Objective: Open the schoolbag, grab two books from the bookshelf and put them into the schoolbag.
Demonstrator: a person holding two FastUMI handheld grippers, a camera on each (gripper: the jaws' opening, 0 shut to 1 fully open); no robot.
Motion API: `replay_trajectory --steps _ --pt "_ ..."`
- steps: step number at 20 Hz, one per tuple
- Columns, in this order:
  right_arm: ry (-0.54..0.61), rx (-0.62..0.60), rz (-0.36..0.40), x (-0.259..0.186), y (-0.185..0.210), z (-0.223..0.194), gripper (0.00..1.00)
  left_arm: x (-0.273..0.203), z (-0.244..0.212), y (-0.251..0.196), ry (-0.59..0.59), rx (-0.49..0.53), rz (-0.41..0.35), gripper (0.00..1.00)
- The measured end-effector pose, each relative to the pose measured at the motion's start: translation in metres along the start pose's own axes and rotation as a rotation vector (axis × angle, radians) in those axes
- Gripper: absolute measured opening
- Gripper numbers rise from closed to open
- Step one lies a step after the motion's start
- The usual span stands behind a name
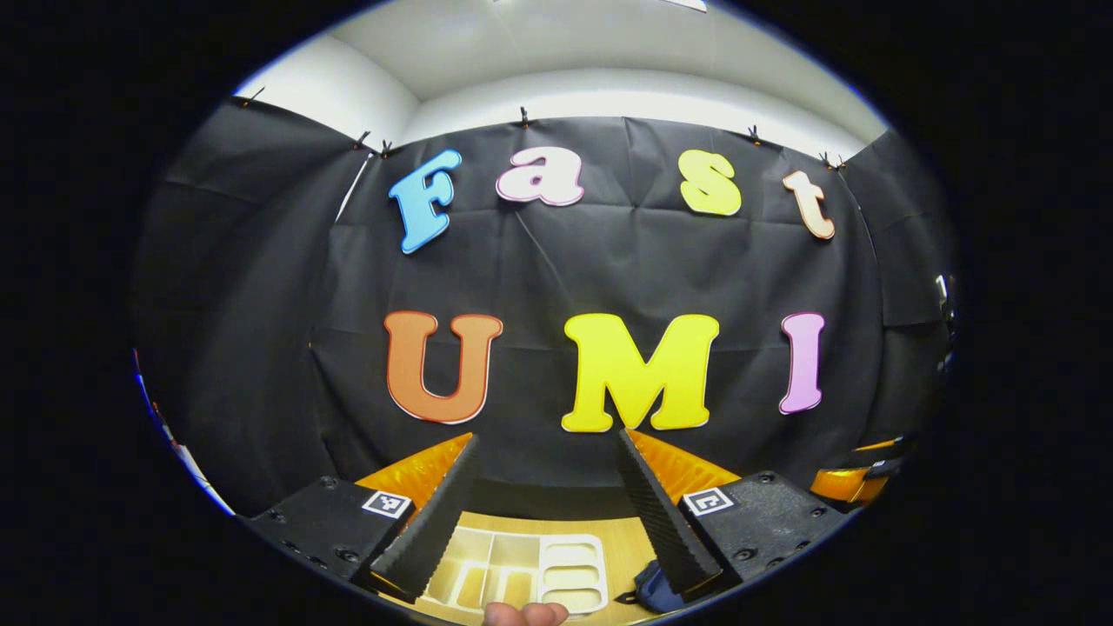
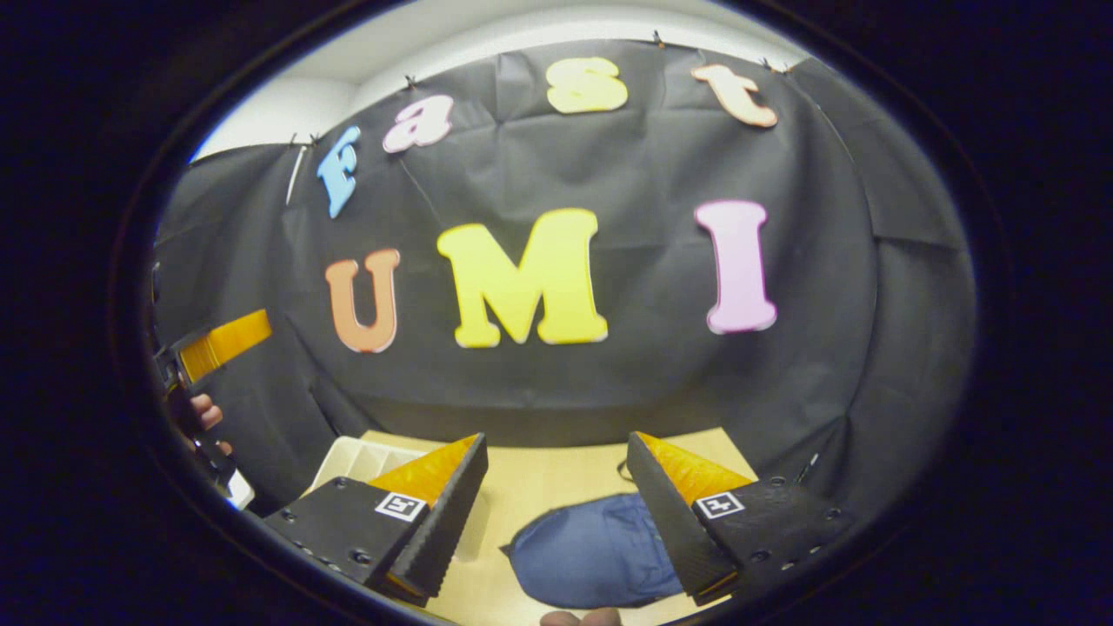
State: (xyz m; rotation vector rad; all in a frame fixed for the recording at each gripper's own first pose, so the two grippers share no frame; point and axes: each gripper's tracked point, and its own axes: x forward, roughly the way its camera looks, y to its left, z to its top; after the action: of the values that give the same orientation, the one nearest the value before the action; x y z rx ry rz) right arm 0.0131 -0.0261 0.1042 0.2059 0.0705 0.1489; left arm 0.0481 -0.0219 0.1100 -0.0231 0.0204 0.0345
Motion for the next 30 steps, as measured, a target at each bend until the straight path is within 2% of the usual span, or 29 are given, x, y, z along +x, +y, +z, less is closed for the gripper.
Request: replay_trajectory --steps 3,4,5,8,12,16,17,18,21,22,23,27,30 --pt "-0.156 0.002 0.014 -0.01 0.024 0.033 0.94 -0.011 0.006 -0.002 -0.014 0.011 -0.004 0.97" --pt "-0.184 0.009 0.011 -0.012 0.031 0.035 0.94 -0.014 0.004 -0.004 -0.004 -0.003 -0.005 1.0" --pt "-0.191 0.013 0.003 -0.012 0.034 0.034 0.94 -0.019 0.004 -0.004 0.008 -0.012 -0.002 0.97" --pt "-0.227 -0.017 -0.015 -0.015 0.042 0.037 0.94 -0.027 -0.003 -0.01 0.045 -0.039 -0.006 0.98" --pt "-0.226 -0.029 -0.019 -0.014 0.047 0.03 0.96 -0.024 -0.008 0.009 0.036 -0.048 0.07 0.98" --pt "-0.229 -0.016 -0.029 -0.012 0.044 0.029 0.96 -0.024 -0.005 0.016 0.013 -0.041 0.089 0.98" --pt "-0.233 -0.021 -0.025 -0.011 0.044 0.029 0.94 -0.024 -0.006 0.012 0.017 -0.039 0.075 0.98" --pt "-0.237 -0.035 -0.025 -0.012 0.044 0.029 0.99 -0.025 -0.005 0.007 0.017 -0.04 0.056 0.98" --pt "-0.242 -0.057 -0.024 -0.013 0.047 0.029 0.99 -0.026 -0.007 0.006 0.028 -0.032 0.044 0.98" --pt "-0.247 -0.059 -0.023 -0.014 0.049 0.031 0.96 -0.027 -0.008 0.004 0.027 -0.028 0.038 0.98" --pt "-0.249 -0.064 -0.025 -0.014 0.049 0.03 0.99 -0.027 -0.008 0.004 0.023 -0.022 0.04 0.98" --pt "-0.248 -0.073 -0.027 -0.015 0.054 0.03 0.96 -0.029 -0.007 0.003 0.016 -0.002 0.034 0.98" --pt "-0.251 -0.078 -0.029 -0.017 0.059 0.03 0.96 -0.031 -0.005 -0.004 0.011 0.009 0.002 0.98"
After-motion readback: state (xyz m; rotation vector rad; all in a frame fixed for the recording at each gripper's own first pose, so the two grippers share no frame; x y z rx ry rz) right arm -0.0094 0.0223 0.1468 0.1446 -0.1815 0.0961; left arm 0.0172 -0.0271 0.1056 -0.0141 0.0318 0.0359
